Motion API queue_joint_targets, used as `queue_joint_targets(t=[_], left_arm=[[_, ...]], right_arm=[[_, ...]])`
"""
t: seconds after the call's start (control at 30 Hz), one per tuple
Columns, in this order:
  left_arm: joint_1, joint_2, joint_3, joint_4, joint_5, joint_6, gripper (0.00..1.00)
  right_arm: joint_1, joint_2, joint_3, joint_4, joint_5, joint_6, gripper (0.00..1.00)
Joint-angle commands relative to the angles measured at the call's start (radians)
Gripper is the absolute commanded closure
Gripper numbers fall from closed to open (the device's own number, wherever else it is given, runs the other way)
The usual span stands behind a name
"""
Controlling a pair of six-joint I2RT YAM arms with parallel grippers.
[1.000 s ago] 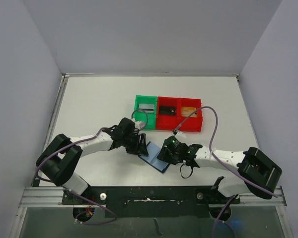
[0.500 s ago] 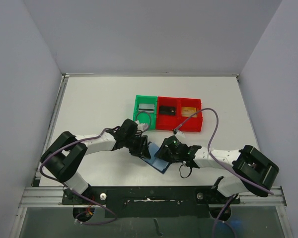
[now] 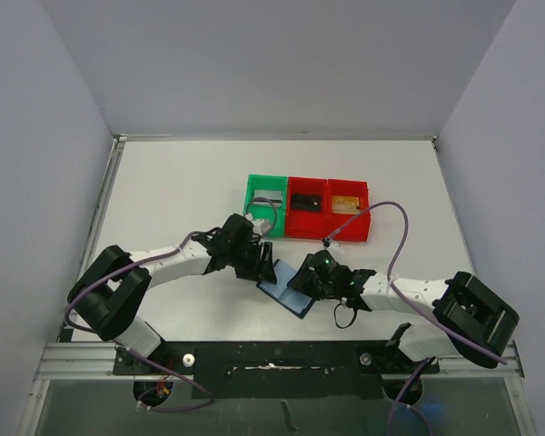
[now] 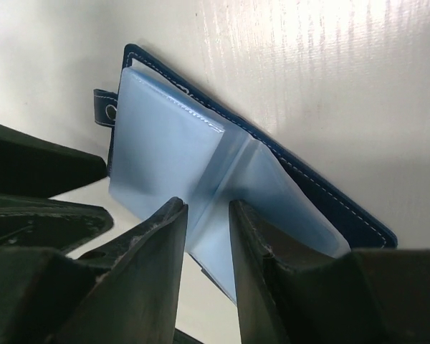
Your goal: Take the credit cards out of the card holder
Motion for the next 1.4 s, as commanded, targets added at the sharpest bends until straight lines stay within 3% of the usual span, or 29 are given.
queue_joint_targets(t=[0.0,0.33,0.47,0.7,1.0,1.37], left_arm=[[0.001,-0.034,0.074,-0.064,-0.124,0.06,0.48],[-0.015,0.082,0.061,-0.02,-0.031,0.072,0.52],[-0.027,0.067,0.02,0.017,-0.011,0.049,0.59],[-0.049,0.011,0.014,0.01,-0.025,0.015,0.59],[-0.06,-0.083,0.03,-0.058,-0.145,0.0,0.44],[-0.066,-0.016,0.01,0.033,-0.043,-0.022,0.44]], right_arm=[[-0.02,-0.003,-0.029,-0.096,0.018,-0.037,0.67],[-0.03,-0.001,-0.052,-0.054,0.003,-0.039,0.68],[-0.039,0.001,-0.06,-0.033,-0.01,-0.045,0.68],[-0.048,0.031,-0.059,-0.01,-0.026,-0.066,0.68],[-0.062,0.034,-0.045,-0.024,-0.036,-0.116,0.68],[-0.064,0.045,-0.042,-0.02,-0.043,-0.121,0.69]])
